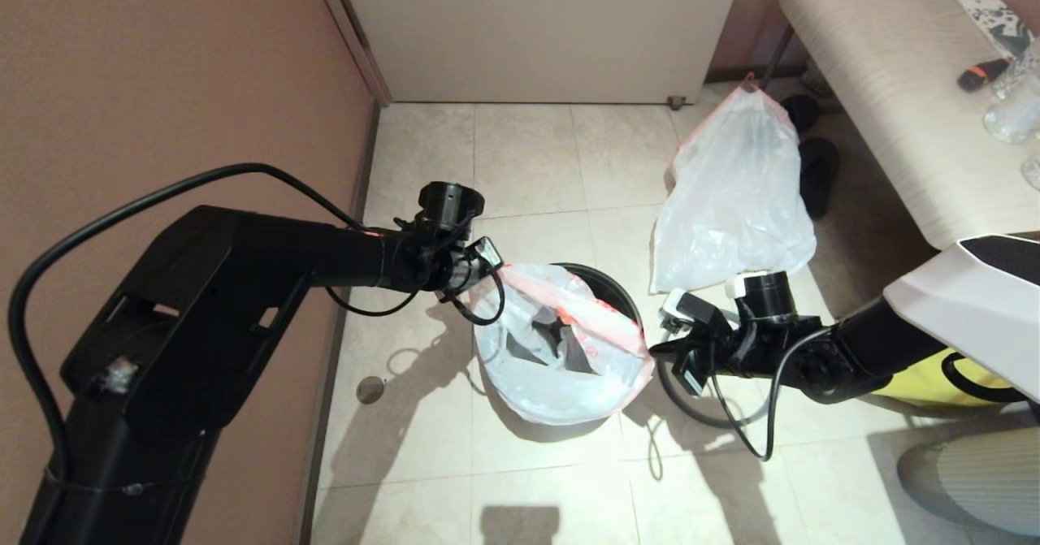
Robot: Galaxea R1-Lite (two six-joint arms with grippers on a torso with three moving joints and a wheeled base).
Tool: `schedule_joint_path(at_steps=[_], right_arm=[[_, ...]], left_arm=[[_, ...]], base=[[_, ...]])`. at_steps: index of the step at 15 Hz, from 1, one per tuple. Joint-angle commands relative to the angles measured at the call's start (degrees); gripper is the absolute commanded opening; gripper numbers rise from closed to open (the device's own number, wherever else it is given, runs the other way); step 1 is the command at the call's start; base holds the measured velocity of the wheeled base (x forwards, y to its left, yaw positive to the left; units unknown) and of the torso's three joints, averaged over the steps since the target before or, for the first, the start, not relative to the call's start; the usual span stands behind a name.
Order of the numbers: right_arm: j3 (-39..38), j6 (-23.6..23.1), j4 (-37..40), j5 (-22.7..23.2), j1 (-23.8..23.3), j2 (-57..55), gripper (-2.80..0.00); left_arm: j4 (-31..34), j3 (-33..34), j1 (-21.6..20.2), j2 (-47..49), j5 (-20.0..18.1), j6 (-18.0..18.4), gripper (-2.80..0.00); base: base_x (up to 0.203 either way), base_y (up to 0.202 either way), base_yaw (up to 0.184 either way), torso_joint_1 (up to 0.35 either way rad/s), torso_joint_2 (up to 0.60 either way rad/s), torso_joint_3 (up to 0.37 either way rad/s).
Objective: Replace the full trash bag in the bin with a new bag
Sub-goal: Put the new garbage bag on the trash can
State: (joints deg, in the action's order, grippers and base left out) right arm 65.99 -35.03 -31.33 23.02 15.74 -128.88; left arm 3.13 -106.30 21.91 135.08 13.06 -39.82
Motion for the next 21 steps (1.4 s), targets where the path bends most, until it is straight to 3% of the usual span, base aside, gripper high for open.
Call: schedule_joint_path(at_steps=[1, 4, 8, 13, 16, 21], right_arm=[[-0.24, 2.08, -1.82, 0.10, 0.26, 0.48, -2.80], [0.87, 5.92, -2.13, -0.04, 1.05, 0.86, -2.80], [-0.58, 11.54, -1.83, 2.43, 1.77, 6.27, -2.80], [-0.51, 12.79, 0.05, 2.91, 2.55, 7.27, -2.80], [-0.40, 14.54, 1.46, 2.93, 5.11, 7.72, -2.80], [1.06, 22.00, -0.11, 2.82, 6.43, 7.48, -2.80]], left_arm=[[0.11, -1.56, 0.24, 0.46, 0.04, -0.19, -2.80], [0.03, -4.26, 0.52, 3.08, 0.04, 0.70, -2.80], [0.61, -2.54, 2.25, 0.97, 0.25, 0.51, -2.80], [4.87, 2.24, 4.99, -5.97, 0.04, -2.02, -2.80], [4.75, 1.99, 5.54, -3.84, -0.39, -1.93, -2.80], [4.83, 0.79, 7.64, -0.09, -2.57, -1.99, -2.80]], base=[[0.000, 0.000, 0.000, 0.000, 0.00, 0.000], [0.000, 0.000, 0.000, 0.000, 0.00, 0.000], [0.000, 0.000, 0.000, 0.000, 0.00, 0.000], [0.000, 0.000, 0.000, 0.000, 0.00, 0.000], [0.000, 0.000, 0.000, 0.000, 0.00, 0.000], [0.000, 0.000, 0.000, 0.000, 0.00, 0.000]])
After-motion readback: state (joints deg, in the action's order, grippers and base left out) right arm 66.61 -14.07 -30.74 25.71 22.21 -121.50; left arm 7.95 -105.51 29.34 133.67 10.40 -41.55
